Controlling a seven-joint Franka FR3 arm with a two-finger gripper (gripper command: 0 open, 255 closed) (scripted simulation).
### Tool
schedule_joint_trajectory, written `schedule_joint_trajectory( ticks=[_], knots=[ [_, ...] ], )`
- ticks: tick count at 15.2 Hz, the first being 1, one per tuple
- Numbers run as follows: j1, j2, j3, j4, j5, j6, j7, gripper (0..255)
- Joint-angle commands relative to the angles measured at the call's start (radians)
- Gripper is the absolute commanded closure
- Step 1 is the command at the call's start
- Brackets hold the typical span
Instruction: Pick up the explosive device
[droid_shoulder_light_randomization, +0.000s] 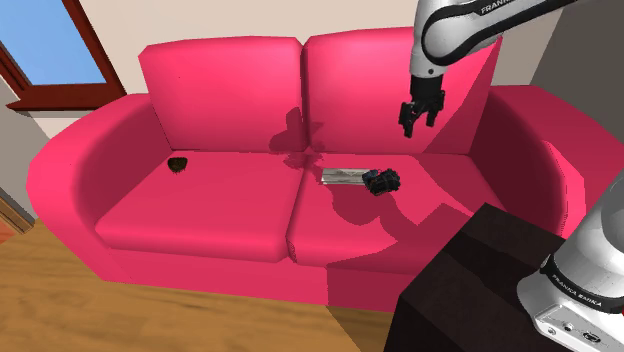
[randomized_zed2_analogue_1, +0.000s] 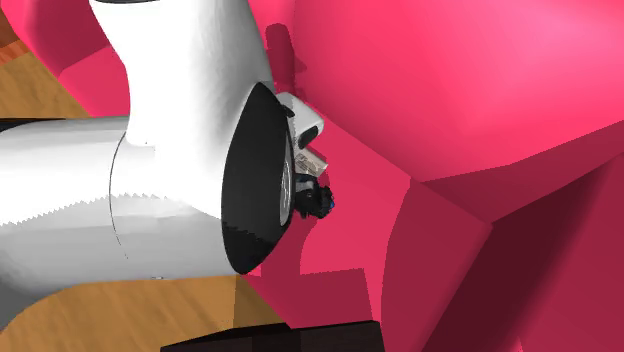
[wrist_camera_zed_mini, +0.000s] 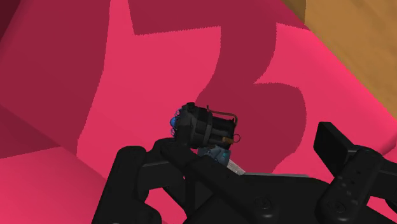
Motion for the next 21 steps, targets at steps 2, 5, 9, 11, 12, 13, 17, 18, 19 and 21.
schedule_joint_trajectory(
  ticks=[2,5,9,11,12,13,17,18,19,21],
  knots=[
    [-0.001,0.127,-0.001,0.049,-0.005,0.061,0.006,0],
    [-0.003,0.250,-0.004,0.110,-0.010,0.106,0.008,0],
    [-0.007,0.415,-0.008,0.208,-0.015,0.149,0.011,0],
    [-0.010,0.497,-0.010,0.264,-0.017,0.164,0.012,0],
    [-0.011,0.538,-0.011,0.294,-0.018,0.169,0.013,0],
    [-0.012,0.579,-0.012,0.325,-0.018,0.173,0.013,0],
    [-0.018,0.745,-0.015,0.462,-0.019,0.178,0.013,0],
    [-0.019,0.786,-0.016,0.500,-0.019,0.177,0.013,0],
    [-0.021,0.828,-0.017,0.540,-0.019,0.173,0.013,0],
    [-0.025,0.913,-0.018,0.623,-0.019,0.163,0.012,0]
  ],
)
